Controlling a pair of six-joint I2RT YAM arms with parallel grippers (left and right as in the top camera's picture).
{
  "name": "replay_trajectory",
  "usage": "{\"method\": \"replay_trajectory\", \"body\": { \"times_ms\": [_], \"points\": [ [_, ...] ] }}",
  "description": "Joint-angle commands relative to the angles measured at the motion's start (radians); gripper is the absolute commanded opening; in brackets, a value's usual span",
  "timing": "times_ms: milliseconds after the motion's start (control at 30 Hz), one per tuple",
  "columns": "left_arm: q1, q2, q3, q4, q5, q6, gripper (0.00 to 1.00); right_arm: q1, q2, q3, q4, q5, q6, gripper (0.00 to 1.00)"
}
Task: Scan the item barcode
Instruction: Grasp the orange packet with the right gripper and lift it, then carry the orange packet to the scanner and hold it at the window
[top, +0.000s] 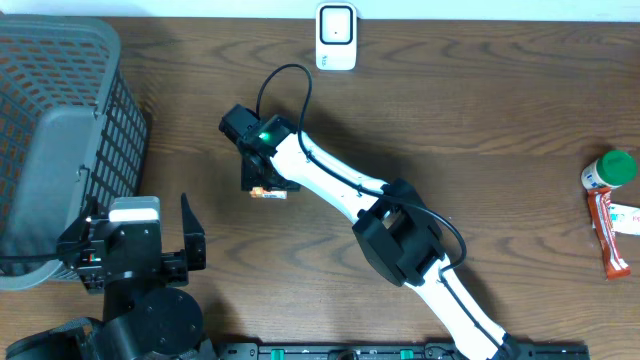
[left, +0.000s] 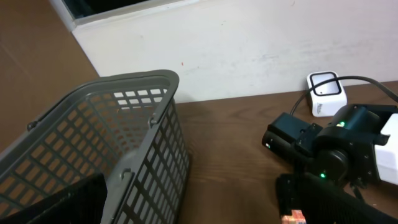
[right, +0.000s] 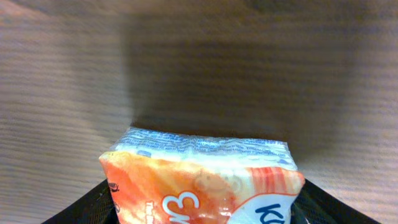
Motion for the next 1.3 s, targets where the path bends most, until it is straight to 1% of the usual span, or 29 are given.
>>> {"method": "replay_trajectory", "body": {
  "times_ms": [0,133,233,400,600,767,900,967,1133,1200,1267],
  "points": [
    [0.003,-0.003,0.003,-0.003,-0.006,-0.006,0.98,-0.023,0.052,-0.006,-0.058,-0.023,0.018,0.66],
    [0.003,-0.003,0.003,-0.003,-0.006,-0.006,0.98,-0.074,0.045,-0.006,-0.161,-0.129,-0.035,0.6],
    [0.003,-0.003,0.003,-0.003,-0.006,-0.006,0.98,-0.125,0.04,-0.005,-0.246,-0.203,-0.099,0.59],
    [0.003,-0.003,0.003,-0.003,-0.006,-0.006,0.98,-0.22,0.035,-0.005,-0.385,-0.303,-0.208,0.53],
    [0.003,-0.003,0.003,-0.003,-0.006,-0.006,0.98,-0.313,0.034,-0.005,-0.5,-0.391,-0.338,0.51],
    [0.003,-0.003,0.003,-0.003,-0.006,-0.006,0.98,-0.371,0.034,0.008,-0.57,-0.443,-0.447,0.51],
    [0.003,-0.003,0.003,-0.003,-0.006,-0.006,0.98,-0.407,0.034,0.048,-0.63,-0.459,-0.505,0.5],
    [0.003,-0.003,0.003,-0.003,-0.006,-0.006,0.98,-0.418,0.034,0.074,-0.645,-0.463,-0.532,0.47],
    [0.003,-0.003,0.003,-0.003,-0.006,-0.006,0.98,-0.427,-0.001,0.097,-0.645,-0.504,-0.551,0.5],
    [0.003,-0.003,0.003,-0.003,-0.006,-0.006,0.98,-0.427,-0.019,0.098,-0.645,-0.503,-0.552,0.54],
    [0.003,-0.003,0.003,-0.003,-0.006,-0.006,0.98,-0.427,-0.034,0.098,-0.645,-0.503,-0.558,0.54]
  ]
}}
